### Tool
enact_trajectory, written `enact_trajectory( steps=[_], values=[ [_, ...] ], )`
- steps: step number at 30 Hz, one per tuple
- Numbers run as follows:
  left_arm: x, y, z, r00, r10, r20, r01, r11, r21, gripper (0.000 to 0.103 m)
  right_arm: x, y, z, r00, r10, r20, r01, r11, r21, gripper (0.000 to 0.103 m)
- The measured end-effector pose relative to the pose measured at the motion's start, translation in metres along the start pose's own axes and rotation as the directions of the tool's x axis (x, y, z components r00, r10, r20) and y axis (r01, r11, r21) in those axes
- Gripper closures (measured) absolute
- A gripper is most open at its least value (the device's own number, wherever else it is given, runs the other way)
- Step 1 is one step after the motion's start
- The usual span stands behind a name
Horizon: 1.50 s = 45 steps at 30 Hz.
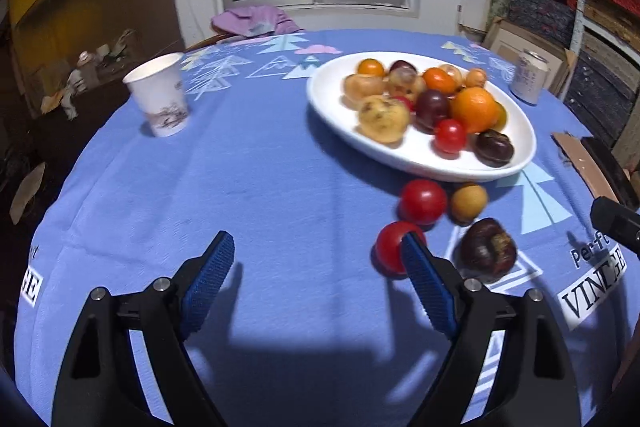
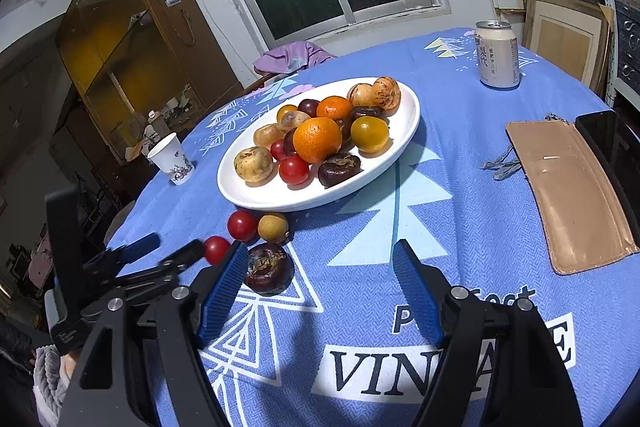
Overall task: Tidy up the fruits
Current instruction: 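Grasp another red tomato with the left gripper while the right reaches for a mangosteen, then place the tomato on the plate with the left gripper while the right grasps and places the mangosteen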
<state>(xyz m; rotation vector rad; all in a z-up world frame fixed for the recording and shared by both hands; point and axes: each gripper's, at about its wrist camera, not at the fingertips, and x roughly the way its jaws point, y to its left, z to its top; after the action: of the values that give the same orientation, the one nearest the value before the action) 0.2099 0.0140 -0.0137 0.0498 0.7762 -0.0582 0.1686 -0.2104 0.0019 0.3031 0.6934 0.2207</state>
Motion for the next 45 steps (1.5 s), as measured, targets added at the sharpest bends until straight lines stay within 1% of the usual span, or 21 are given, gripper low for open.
enact_trajectory(
  steps=[2,3,4,5,8,9,10,12,13,14,17,19,21,25,26,28,31,33,37,42,45],
  values=[
    [-0.002,0.014,0.001,1.000,-0.029,-0.001,0.029,0.998,-0.061,0.020,0.000,0.001,0.000,1.000,0.001,-0.002,-0.001,1.000,-0.005,0.027],
    [-0.003,0.017,0.001,0.999,-0.048,0.003,0.048,0.996,-0.079,0.020,0.001,0.001,-0.001,1.000,0.002,-0.003,-0.002,1.000,-0.008,0.027],
    [-0.005,0.017,0.002,0.998,-0.070,0.009,0.070,0.995,-0.076,0.020,0.000,0.002,-0.001,1.000,0.003,-0.003,-0.003,1.000,-0.011,0.027],
    [-0.005,0.013,0.001,0.997,-0.078,0.012,0.078,0.995,-0.057,0.020,0.000,0.002,-0.001,1.000,0.003,-0.001,-0.003,1.000,-0.015,0.027],
    [-0.002,-0.006,-0.003,0.999,-0.045,0.012,0.045,0.998,0.039,0.020,0.001,0.002,-0.001,1.000,0.002,-0.002,-0.002,1.000,-0.013,0.027],
    [0.001,-0.010,-0.003,0.999,-0.053,0.002,0.053,0.997,0.057,0.022,0.000,0.002,-0.001,1.000,0.002,-0.003,-0.002,1.000,-0.012,0.027],
    [0.001,-0.011,-0.003,0.998,-0.061,-0.003,0.061,0.996,0.062,0.025,0.000,0.003,-0.001,1.000,0.002,-0.002,-0.002,1.000,-0.013,0.027],
    [0.002,-0.010,-0.003,0.997,-0.072,-0.008,0.072,0.996,0.054,0.028,0.000,0.003,-0.001,1.000,0.003,-0.001,-0.003,1.000,-0.016,0.027],
    [0.003,-0.009,-0.003,0.997,-0.079,-0.010,0.080,0.996,0.046,0.032,0.000,0.003,-0.001,1.000,0.002,-0.001,-0.003,1.000,-0.018,0.027],
    [0.004,-0.009,-0.002,0.996,-0.086,-0.014,0.086,0.995,0.042,0.035,0.000,0.004,-0.001,1.000,0.002,-0.003,-0.002,1.000,-0.022,0.027],
    [0.006,-0.011,-0.002,0.994,-0.104,-0.020,0.105,0.993,0.050,0.038,0.001,0.005,-0.002,1.000,0.002,-0.009,-0.002,1.000,-0.030,0.027],
    [0.006,-0.016,-0.001,0.993,-0.120,-0.016,0.121,0.990,0.069,0.043,0.002,0.006,-0.002,1.000,0.002,-0.012,-0.002,0.999,-0.036,0.027],
    [0.005,-0.021,0.001,0.991,-0.133,-0.007,0.133,0.987,0.090,0.043,0.003,0.007,-0.003,1.000,0.001,-0.016,-0.002,0.999,-0.042,0.027],
    [0.013,-0.029,0.002,0.987,-0.156,-0.039,0.160,0.980,0.117,0.049,0.004,0.008,-0.004,1.000,-0.001,-0.024,0.000,0.999,-0.050,0.027],
    [0.015,-0.030,0.003,0.985,-0.168,-0.049,0.172,0.978,0.118,0.051,0.004,0.008,-0.004,1.000,-0.002,-0.025,0.001,0.999,-0.049,0.027],
    [0.020,-0.031,0.004,0.980,-0.187,-0.070,0.194,0.974,0.114,0.059,0.005,0.007,-0.003,1.000,-0.003,-0.026,0.001,0.999,-0.046,0.027],
    [0.024,-0.027,0.005,0.976,-0.200,-0.083,0.207,0.974,0.090,0.063,0.006,0.007,-0.004,1.000,-0.002,-0.031,0.001,0.999,-0.046,0.027],
    [0.027,-0.024,0.007,0.975,-0.206,-0.085,0.213,0.974,0.074,0.063,0.006,0.008,-0.004,0.999,-0.003,-0.034,0.001,0.999,-0.052,0.027],
    [0.030,-0.025,0.008,0.971,-0.217,-0.098,0.224,0.972,0.067,0.065,0.008,0.009,-0.005,0.999,-0.006,-0.040,0.004,0.998,-0.057,0.027],
    [0.030,-0.023,0.008,0.971,-0.218,-0.095,0.224,0.973,0.059,0.071,0.008,0.009,-0.006,0.999,-0.007,-0.042,0.005,0.998,-0.055,0.027],
    [0.027,-0.020,0.007,0.974,-0.211,-0.088,0.216,0.975,0.051,0.072,0.010,0.009,-0.006,0.999,-0.009,-0.045,0.007,0.998,-0.060,0.027]
  ],
)
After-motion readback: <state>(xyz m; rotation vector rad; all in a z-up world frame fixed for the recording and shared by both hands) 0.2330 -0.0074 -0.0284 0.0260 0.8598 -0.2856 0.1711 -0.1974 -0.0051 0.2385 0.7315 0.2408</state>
